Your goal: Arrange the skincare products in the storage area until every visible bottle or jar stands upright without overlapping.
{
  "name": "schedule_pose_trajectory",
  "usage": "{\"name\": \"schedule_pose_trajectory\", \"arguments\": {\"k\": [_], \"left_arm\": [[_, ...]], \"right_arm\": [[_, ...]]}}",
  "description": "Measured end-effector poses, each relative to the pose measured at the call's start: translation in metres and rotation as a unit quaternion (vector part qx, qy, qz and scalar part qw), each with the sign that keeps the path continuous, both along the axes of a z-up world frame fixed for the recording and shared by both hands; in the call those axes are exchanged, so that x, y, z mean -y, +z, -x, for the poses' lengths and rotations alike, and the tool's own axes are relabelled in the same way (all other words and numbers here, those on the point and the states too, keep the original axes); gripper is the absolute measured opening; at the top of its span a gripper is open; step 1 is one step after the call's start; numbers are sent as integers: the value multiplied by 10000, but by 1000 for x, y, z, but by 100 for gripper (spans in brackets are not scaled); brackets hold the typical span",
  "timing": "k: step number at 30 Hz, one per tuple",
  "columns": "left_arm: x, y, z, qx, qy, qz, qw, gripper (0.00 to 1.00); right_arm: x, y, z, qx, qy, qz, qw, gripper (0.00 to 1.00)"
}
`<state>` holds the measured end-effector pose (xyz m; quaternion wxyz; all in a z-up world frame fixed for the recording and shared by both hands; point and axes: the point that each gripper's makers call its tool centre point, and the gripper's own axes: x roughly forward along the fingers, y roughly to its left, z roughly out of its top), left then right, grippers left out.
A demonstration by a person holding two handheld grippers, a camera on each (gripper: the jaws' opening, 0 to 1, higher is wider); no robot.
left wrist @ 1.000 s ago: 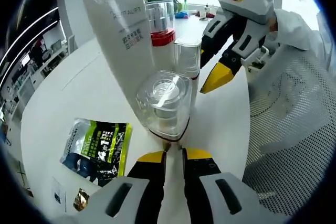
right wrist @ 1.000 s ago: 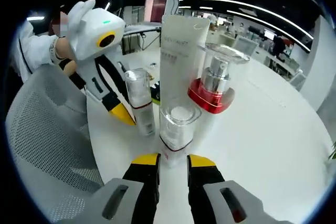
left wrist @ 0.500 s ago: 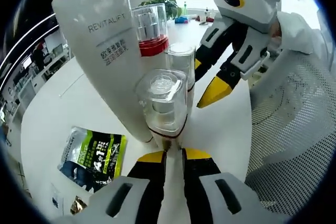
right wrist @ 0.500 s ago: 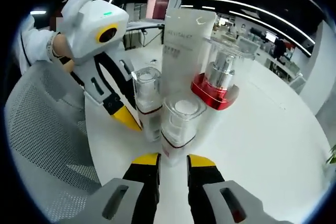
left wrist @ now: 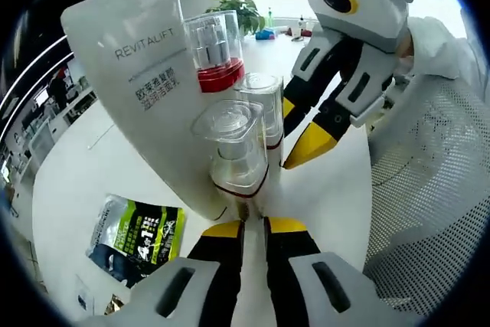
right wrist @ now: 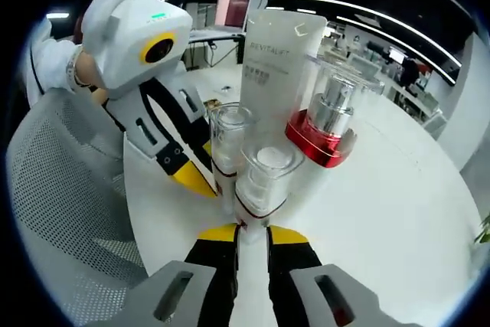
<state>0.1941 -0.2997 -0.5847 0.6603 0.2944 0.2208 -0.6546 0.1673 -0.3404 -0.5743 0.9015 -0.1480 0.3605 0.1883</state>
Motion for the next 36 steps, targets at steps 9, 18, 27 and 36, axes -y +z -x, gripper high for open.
{"name": "schedule_pose_trajectory", "arguments": {"k": [9,18,27,36], "left_arm": [[1,1,1,30,-54,32,10000,11],[-2,3,-2,47,-49,40,10000,12],[-8,11,-1,106,-50,78,9999,13],[-17,20,-4,138,51,157,9998,12]], "right_arm": [[-3,-1,-2,-16,86,29,10000,6],[7,6,4,18,-149,-200,9997,8],[23,16,9,276,-807,-621,9944,18],[34,25,6,510,-1121,-619,9905,19]]}}
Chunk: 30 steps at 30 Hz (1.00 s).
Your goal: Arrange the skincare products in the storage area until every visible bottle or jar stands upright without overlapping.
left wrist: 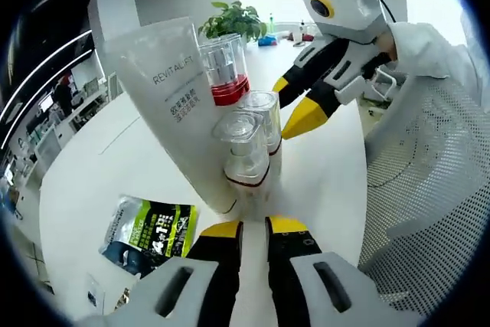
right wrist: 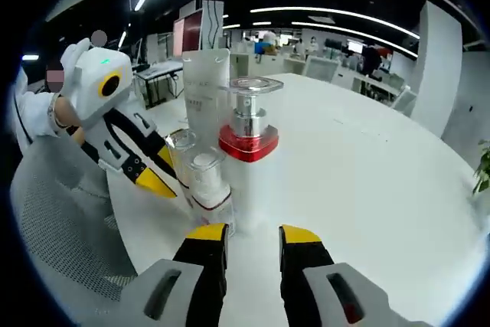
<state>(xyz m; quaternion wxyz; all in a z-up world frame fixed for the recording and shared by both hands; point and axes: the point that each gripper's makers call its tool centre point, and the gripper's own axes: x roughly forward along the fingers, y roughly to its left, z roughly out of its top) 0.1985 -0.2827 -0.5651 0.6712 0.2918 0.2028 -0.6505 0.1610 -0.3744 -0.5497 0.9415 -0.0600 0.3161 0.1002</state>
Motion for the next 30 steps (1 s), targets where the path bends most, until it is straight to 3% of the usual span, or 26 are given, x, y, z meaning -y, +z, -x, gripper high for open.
{"name": "schedule_pose_trajectory", "arguments": {"k": [10,13,19,25,27,30], "left_arm": [[-18,17,-7,58,147,142,9998,18],[-24,28,-9,-126,311,344,9988,21],[-38,35,-19,-218,540,479,9972,31],[-42,37,-23,-478,821,583,9938,51],[-43,38,-22,-512,854,590,9933,55],[-42,39,-20,-672,947,678,9909,50]], "right_arm": [[-4,2,2,-42,-87,-138,9999,23],[-3,1,2,-55,-125,-128,9998,26],[0,5,6,-22,-274,-202,9994,28],[0,7,14,2,-337,10,9994,30],[-4,9,17,33,-372,-72,9993,30],[-6,9,16,69,-430,-225,9988,31]]}}
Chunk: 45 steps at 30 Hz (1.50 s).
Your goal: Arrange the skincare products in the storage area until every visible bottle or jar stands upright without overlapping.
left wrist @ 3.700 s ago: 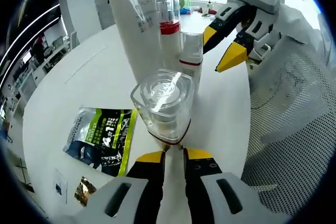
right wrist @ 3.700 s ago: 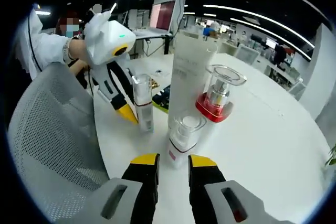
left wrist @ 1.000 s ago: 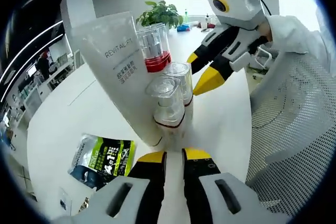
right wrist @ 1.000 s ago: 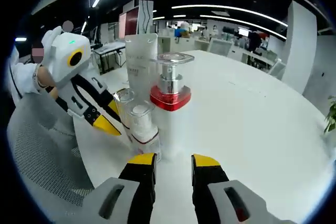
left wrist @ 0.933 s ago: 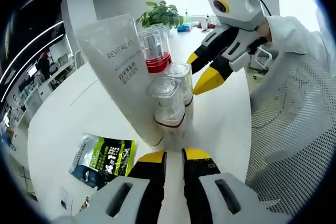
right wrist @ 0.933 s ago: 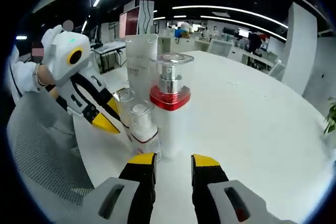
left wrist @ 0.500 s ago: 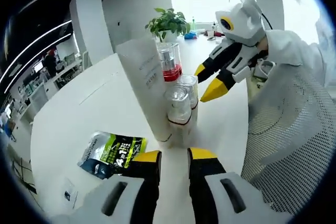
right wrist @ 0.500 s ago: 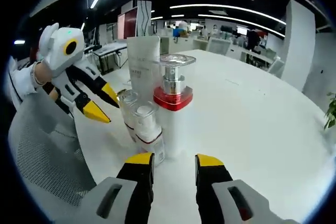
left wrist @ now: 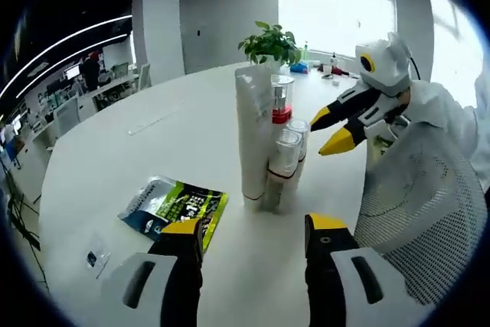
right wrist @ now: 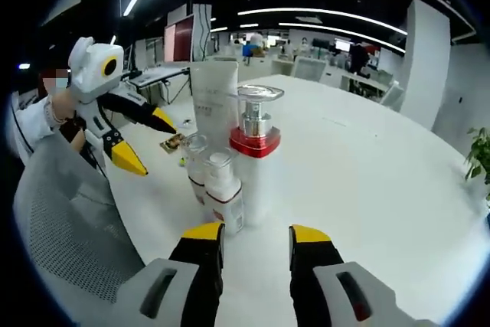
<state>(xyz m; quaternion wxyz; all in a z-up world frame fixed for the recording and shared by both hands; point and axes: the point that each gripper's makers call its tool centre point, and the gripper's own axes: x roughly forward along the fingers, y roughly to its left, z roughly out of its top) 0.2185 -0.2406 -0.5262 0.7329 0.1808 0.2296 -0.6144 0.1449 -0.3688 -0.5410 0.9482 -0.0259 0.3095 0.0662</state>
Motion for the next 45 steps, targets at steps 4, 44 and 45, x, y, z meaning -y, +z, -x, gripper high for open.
{"name": "schedule_pose_trajectory", "arguments": {"k": [4,44,45], "left_arm": [[-2,0,4,-120,8,-6,9999,38],[-53,45,-26,72,553,769,9955,50],[-55,44,-29,26,535,758,9957,50]], "right_arm": [[3,0,0,20,-83,5,10000,30],[-51,55,9,691,227,279,9970,35],[-57,60,6,728,230,268,9967,36]]}}
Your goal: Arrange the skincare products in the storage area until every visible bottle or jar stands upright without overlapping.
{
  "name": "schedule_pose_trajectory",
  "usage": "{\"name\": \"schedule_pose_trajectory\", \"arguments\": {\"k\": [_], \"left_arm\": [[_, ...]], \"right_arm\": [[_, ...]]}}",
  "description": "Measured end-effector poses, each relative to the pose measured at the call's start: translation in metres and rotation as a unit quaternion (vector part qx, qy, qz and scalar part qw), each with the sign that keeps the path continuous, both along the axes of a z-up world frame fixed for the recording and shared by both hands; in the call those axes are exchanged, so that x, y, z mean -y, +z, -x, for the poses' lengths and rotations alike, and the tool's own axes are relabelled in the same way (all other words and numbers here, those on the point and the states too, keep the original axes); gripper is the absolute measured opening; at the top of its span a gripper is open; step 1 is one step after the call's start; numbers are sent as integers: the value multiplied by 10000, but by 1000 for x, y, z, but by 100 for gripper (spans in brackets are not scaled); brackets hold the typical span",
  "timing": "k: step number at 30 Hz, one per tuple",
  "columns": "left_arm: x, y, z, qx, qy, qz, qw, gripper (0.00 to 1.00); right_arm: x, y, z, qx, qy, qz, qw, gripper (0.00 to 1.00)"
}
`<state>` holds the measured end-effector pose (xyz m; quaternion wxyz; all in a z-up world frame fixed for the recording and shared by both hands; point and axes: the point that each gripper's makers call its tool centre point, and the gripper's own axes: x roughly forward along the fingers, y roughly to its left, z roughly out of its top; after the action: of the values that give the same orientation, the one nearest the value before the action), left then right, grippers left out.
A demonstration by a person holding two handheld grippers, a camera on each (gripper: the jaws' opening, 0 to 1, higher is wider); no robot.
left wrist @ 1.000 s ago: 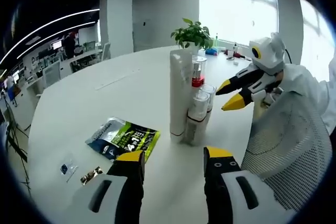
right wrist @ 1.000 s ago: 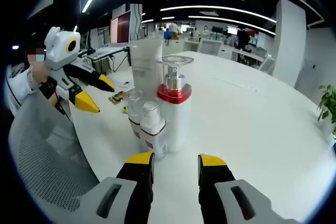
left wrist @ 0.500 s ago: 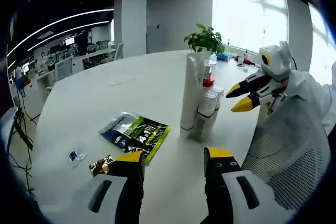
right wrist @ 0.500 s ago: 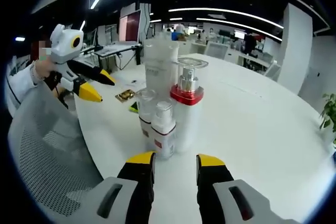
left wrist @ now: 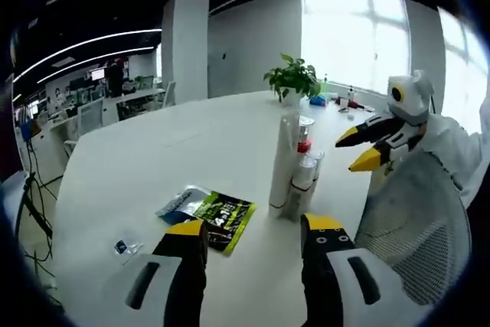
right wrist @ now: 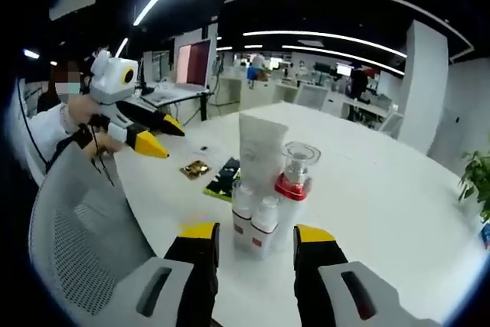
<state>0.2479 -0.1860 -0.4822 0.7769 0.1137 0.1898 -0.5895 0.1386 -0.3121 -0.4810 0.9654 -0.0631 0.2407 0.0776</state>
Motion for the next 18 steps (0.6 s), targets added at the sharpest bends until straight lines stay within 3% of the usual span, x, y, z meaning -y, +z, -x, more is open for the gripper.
{"name": "schedule_pose_trajectory", "arguments": {"k": [6,12,18], "left_arm": [[-10,-5,-8,-87,-307,-148,9994,56],[-18,-5,-13,-119,-395,-214,9989,63],[-19,-10,-18,-244,-377,-190,9988,67]], "right_arm": [[-21,20,-17,317,-60,-65,9995,33],[-44,16,-24,126,45,27,9999,39],[-65,17,-36,1,222,105,9997,37]]}}
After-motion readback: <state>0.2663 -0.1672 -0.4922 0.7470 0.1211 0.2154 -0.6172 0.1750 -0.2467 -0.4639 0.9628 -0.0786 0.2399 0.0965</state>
